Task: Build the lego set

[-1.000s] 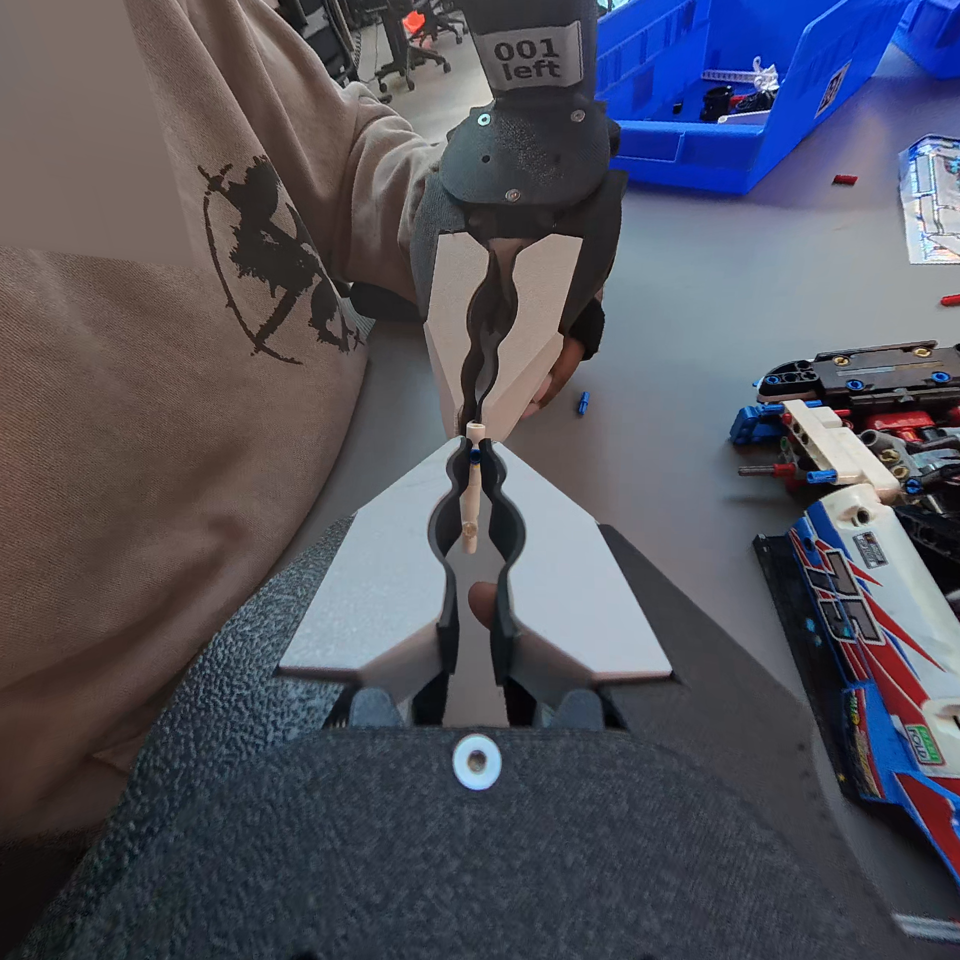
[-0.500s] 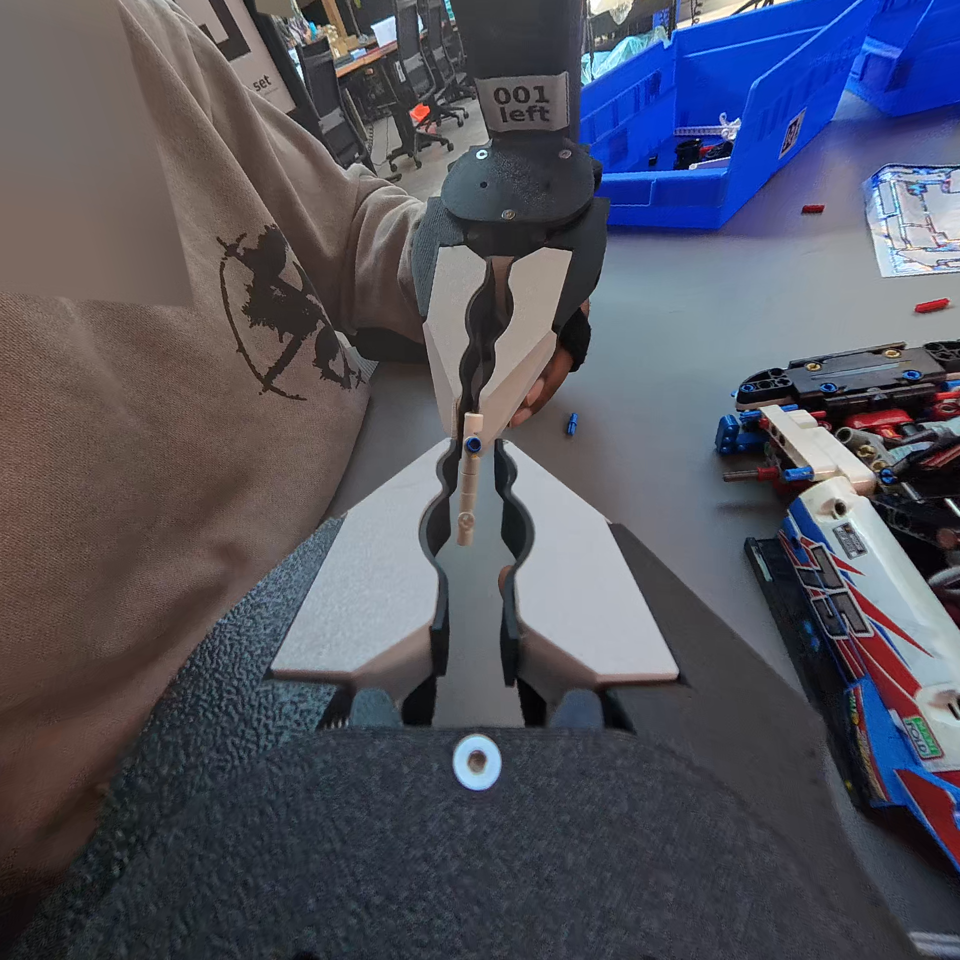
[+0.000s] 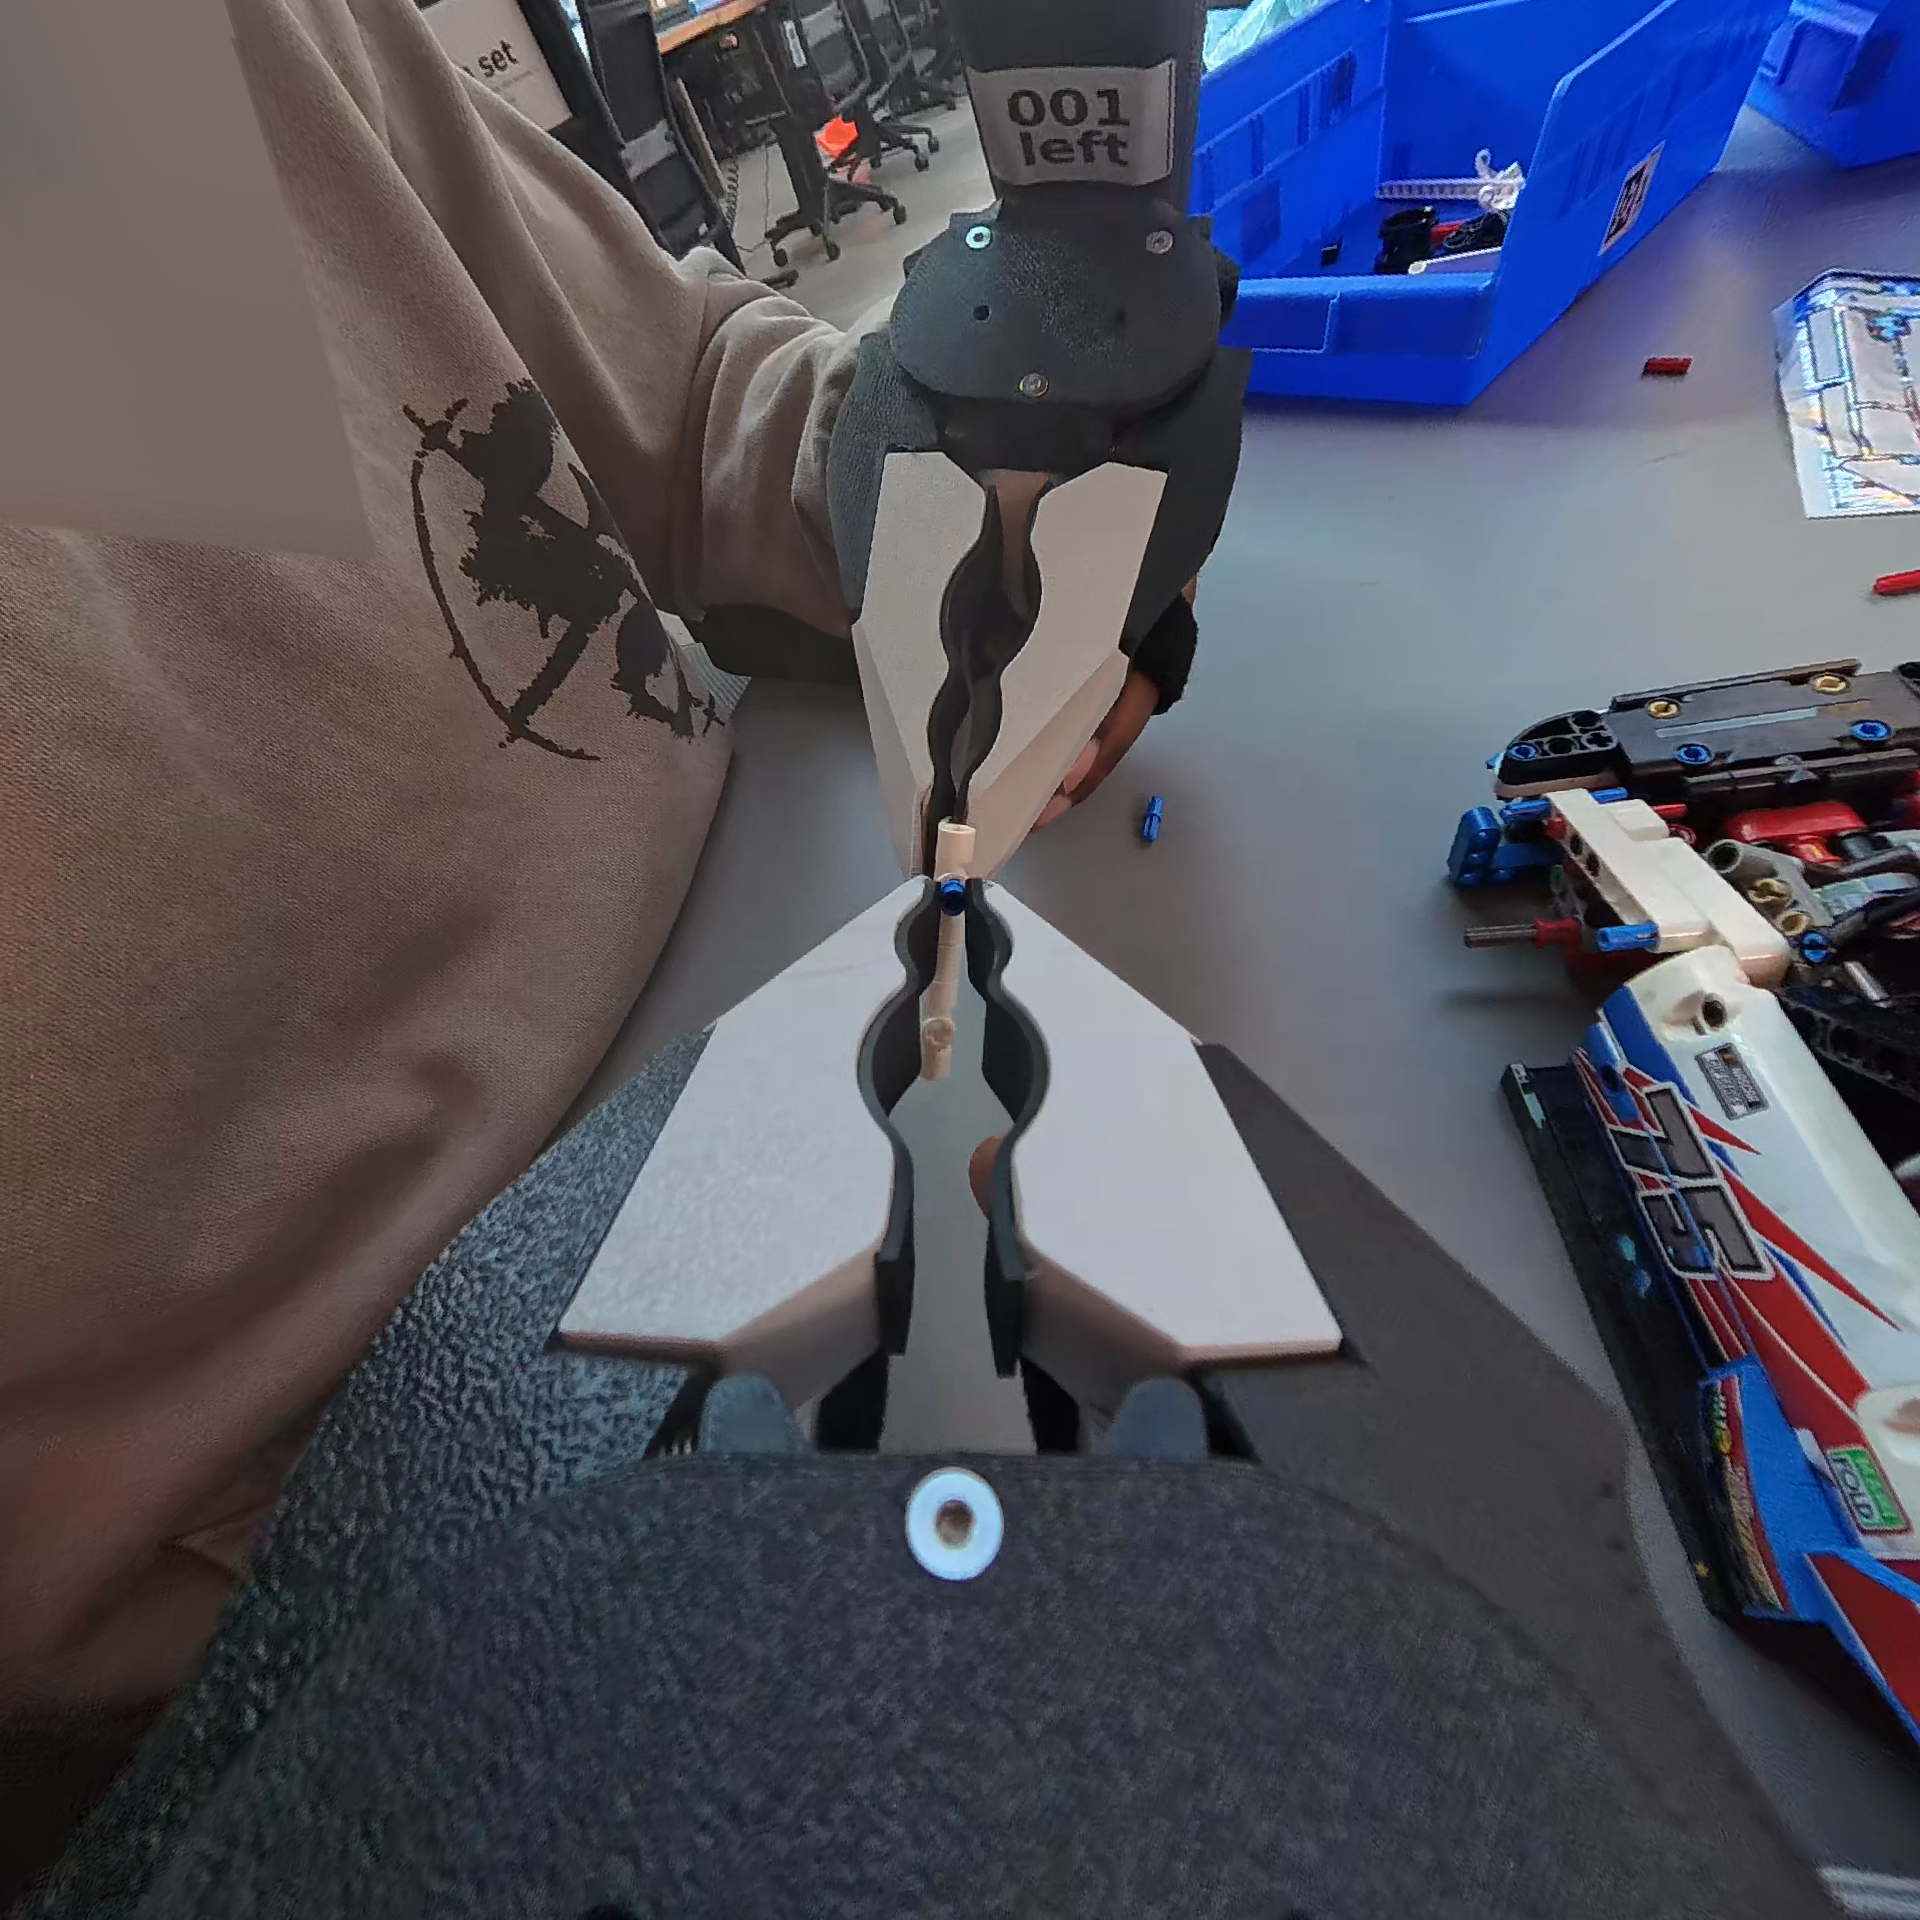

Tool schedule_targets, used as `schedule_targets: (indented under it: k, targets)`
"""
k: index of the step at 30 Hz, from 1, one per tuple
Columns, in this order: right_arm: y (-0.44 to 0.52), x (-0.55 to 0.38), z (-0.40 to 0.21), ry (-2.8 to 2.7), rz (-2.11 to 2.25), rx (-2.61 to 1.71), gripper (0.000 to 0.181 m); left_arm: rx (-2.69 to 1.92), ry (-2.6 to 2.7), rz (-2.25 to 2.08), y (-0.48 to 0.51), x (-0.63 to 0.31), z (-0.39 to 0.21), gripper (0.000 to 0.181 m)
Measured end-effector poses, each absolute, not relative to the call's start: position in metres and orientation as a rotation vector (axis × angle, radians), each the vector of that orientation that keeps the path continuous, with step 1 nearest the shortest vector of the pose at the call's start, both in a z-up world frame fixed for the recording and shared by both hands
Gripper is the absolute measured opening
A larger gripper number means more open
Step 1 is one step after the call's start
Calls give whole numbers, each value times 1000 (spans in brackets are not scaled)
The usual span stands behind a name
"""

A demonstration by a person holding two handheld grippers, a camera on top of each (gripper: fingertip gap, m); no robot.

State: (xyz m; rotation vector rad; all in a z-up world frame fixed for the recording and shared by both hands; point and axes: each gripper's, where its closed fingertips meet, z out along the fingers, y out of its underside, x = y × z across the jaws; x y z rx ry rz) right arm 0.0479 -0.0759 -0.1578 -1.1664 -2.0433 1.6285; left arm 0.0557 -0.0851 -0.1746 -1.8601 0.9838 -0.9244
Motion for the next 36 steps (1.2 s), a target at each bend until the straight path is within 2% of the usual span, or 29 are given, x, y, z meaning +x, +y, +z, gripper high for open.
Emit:
schedule_targets:
  k: [20,36]
  targets:
    - [-78,51,-152,-1965,1800,-1168,3,-1754,932,-1002,-86,60,-163,0]
    - [-86,52,-165,-2092,1719,-1173,3,-1795,981,-994,-89,63,-174,0]
